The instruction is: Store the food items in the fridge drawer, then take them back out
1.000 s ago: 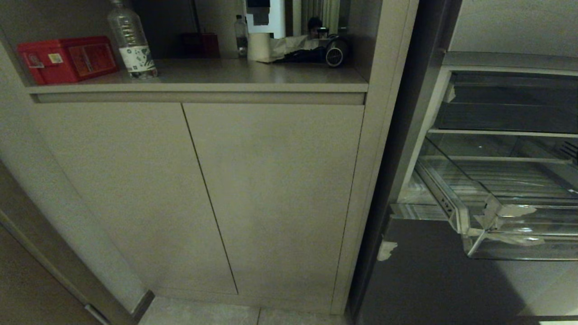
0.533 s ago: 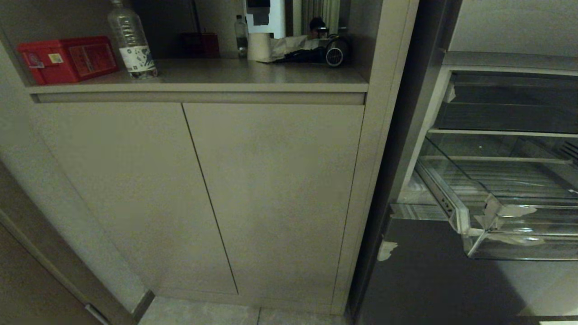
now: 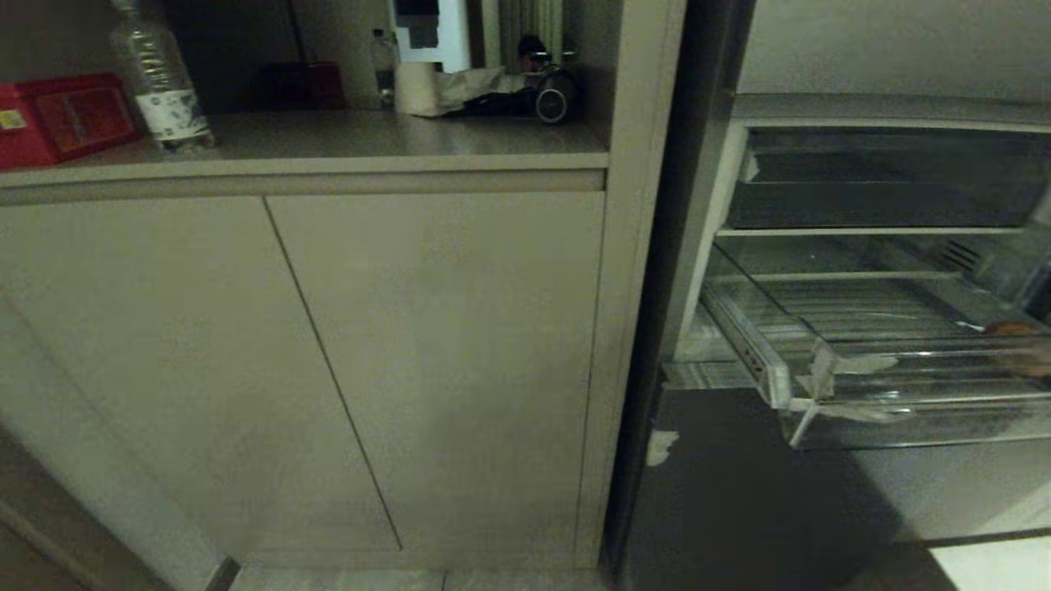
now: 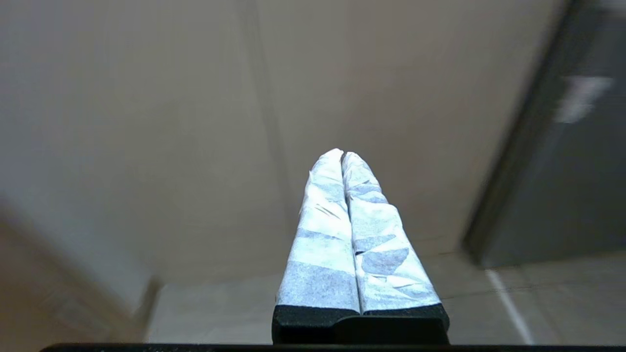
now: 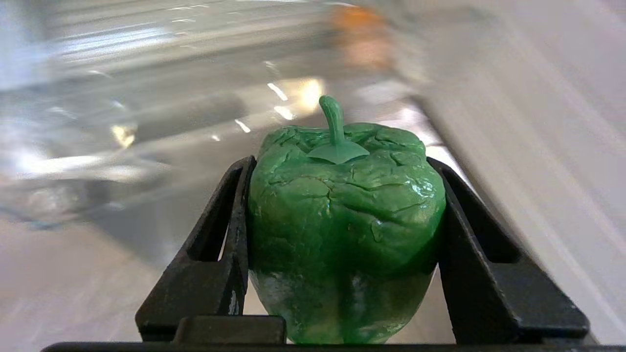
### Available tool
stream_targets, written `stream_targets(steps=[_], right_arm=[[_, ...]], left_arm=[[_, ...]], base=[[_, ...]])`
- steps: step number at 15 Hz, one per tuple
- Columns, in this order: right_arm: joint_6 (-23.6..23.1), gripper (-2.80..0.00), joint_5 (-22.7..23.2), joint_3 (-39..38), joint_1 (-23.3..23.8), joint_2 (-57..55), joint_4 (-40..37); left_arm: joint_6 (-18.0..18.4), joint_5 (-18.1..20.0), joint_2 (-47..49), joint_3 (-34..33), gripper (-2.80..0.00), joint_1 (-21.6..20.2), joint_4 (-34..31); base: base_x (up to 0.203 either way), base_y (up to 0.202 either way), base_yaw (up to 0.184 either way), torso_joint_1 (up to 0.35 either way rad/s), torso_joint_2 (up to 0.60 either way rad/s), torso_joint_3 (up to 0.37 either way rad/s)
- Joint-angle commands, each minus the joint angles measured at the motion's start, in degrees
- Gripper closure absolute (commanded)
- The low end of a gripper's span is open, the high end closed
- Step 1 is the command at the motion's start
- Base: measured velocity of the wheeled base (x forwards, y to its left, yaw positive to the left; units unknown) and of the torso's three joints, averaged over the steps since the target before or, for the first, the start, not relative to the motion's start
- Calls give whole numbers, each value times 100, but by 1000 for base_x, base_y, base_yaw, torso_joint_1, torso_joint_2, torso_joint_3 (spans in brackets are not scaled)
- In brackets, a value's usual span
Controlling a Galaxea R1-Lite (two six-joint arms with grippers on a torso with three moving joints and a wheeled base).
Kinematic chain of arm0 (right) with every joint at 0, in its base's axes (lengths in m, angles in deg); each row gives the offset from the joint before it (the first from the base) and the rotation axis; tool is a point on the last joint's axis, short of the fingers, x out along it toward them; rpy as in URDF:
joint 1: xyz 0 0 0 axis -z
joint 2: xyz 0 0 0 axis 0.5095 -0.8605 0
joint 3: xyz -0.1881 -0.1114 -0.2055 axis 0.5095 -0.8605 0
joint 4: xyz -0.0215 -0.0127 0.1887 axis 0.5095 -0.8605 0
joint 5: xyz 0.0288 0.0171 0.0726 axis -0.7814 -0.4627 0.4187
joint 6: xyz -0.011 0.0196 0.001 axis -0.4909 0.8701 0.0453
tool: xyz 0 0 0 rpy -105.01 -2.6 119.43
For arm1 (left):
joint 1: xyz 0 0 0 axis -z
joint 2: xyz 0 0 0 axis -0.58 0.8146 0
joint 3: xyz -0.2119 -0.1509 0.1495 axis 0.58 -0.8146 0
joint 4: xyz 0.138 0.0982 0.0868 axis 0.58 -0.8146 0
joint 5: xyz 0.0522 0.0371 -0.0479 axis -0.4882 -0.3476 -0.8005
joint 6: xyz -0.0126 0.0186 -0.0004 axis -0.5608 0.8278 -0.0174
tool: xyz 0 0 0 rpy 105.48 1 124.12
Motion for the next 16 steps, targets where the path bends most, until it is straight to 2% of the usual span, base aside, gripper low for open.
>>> stream_targets(steps=[1, 7, 13, 16], right_arm=[[-21, 0, -6, -210, 2, 357, 29], [-33, 0, -15, -520, 2, 806, 29], [-12, 0, 3, -657, 2, 735, 29], [-1, 0, 12, -868, 1, 610, 367]], left_arm=[[2, 0, 8, 1, 0, -2, 0], [2, 0, 8, 1, 0, -2, 0], [2, 0, 8, 1, 0, -2, 0], [2, 0, 8, 1, 0, -2, 0]], base=[[-1, 5, -175, 2, 10, -1], [-1, 7, -178, 3, -1, 3], [1, 7, -175, 1, 2, 2], [3, 9, -175, 0, 2, 1]])
